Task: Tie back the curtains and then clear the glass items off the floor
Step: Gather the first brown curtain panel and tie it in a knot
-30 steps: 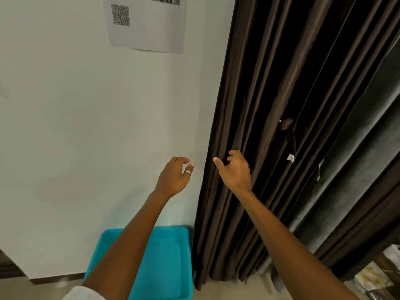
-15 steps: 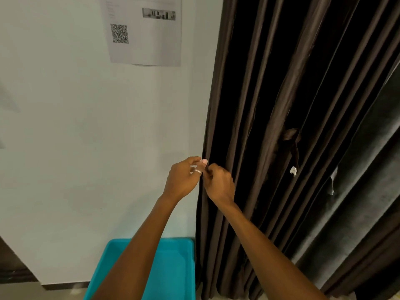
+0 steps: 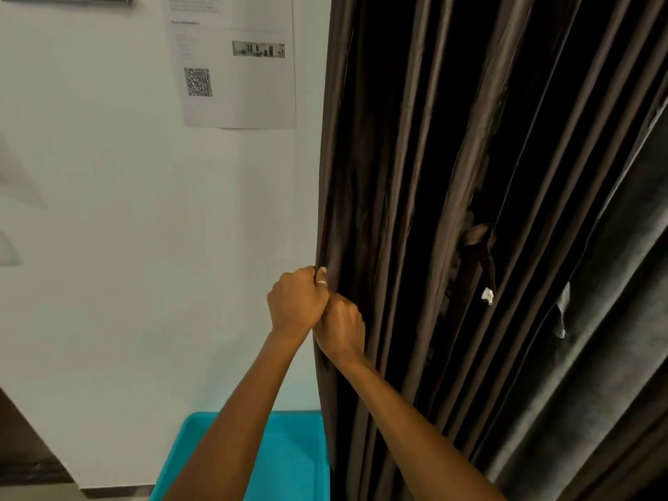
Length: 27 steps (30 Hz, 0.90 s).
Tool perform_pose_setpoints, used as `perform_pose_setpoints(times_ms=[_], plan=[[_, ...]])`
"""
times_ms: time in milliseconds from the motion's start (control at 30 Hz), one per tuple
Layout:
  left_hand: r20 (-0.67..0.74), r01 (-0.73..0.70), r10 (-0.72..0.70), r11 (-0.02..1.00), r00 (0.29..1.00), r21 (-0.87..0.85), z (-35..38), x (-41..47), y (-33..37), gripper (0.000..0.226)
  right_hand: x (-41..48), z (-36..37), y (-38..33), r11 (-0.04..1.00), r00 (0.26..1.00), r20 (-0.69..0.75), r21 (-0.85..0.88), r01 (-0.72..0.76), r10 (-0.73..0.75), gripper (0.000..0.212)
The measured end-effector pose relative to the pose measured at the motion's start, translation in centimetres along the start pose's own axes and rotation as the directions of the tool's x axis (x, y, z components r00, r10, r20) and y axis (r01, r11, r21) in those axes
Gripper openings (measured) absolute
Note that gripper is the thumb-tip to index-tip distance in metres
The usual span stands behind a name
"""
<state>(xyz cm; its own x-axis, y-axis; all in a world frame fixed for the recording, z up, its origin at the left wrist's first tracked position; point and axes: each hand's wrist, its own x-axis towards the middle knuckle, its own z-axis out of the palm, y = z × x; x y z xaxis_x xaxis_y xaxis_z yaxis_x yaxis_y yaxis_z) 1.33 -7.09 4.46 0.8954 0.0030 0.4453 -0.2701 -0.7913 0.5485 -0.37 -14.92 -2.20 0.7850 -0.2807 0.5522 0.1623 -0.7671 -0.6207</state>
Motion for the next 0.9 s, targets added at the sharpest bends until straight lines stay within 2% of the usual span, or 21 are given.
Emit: perform_pose_setpoints(times_ms=[267,300,367,433,500,600,700,767,867,900], plan=[[0.018,0.002,-0.001,1.0,1.0,-0.014,0.0,-0.3,0.3,0.041,0.8,-2.8,0.7,0.994,0.983,0.184,0.111,-0.023,0.002,0.01],[0.016,0.004,-0.004,1.0,1.0,-0.013,-0.1,-0.3,0.3,0.04,0.9,-3.5,0.7,0.991,0.988,0.152,0.129,-0.027,0.007,0.007],[0.011,0.007,-0.007,1.0,1.0,-0.004,-0.2,-0.3,-0.1,0.042,1.0,-5.2,0.5,0.99,0.999,-0.04,0.14,-0.028,0.034,0.014],[0.005,0.009,-0.009,1.0,1.0,-0.018,-0.1,-0.2,-0.4,0.042,1.2,-6.9,0.1,0.99,0.964,-0.255,0.136,-0.048,0.081,0.02],[0.006,0.008,-0.008,0.999,1.0,-0.035,-0.1,-0.2,-0.6,0.042,1.4,-8.4,-0.1,0.985,0.914,-0.383,0.151,-0.077,0.131,0.036],[0.011,-0.003,0.003,0.999,1.0,-0.054,0.0,-0.2,-0.8,0.043,1.9,-9.5,0.6,0.984,0.871,-0.46,0.106,-0.14,0.174,0.058],[0.008,-0.008,0.009,0.998,1.0,-0.06,0.0,-0.3,-1.0,0.044,2.1,-10.2,1.3,0.977,0.855,-0.471,0.102,-0.189,0.215,0.068],[0.007,-0.005,0.006,0.998,1.0,-0.056,-0.1,-0.2,-1.2,0.044,2.4,-10.9,1.4,0.97,0.862,-0.446,0.102,-0.219,0.241,0.061],[0.008,-0.002,0.002,0.999,1.0,-0.046,-0.4,0.0,-1.7,0.044,3.2,-11.6,2.1,0.979,0.911,-0.362,0.016,-0.205,0.197,0.022],[0.002,0.001,-0.001,0.999,1.0,-0.047,-0.6,0.1,-1.9,0.045,3.5,-12.0,2.4,0.978,0.92,-0.339,-0.009,-0.21,0.194,0.019]])
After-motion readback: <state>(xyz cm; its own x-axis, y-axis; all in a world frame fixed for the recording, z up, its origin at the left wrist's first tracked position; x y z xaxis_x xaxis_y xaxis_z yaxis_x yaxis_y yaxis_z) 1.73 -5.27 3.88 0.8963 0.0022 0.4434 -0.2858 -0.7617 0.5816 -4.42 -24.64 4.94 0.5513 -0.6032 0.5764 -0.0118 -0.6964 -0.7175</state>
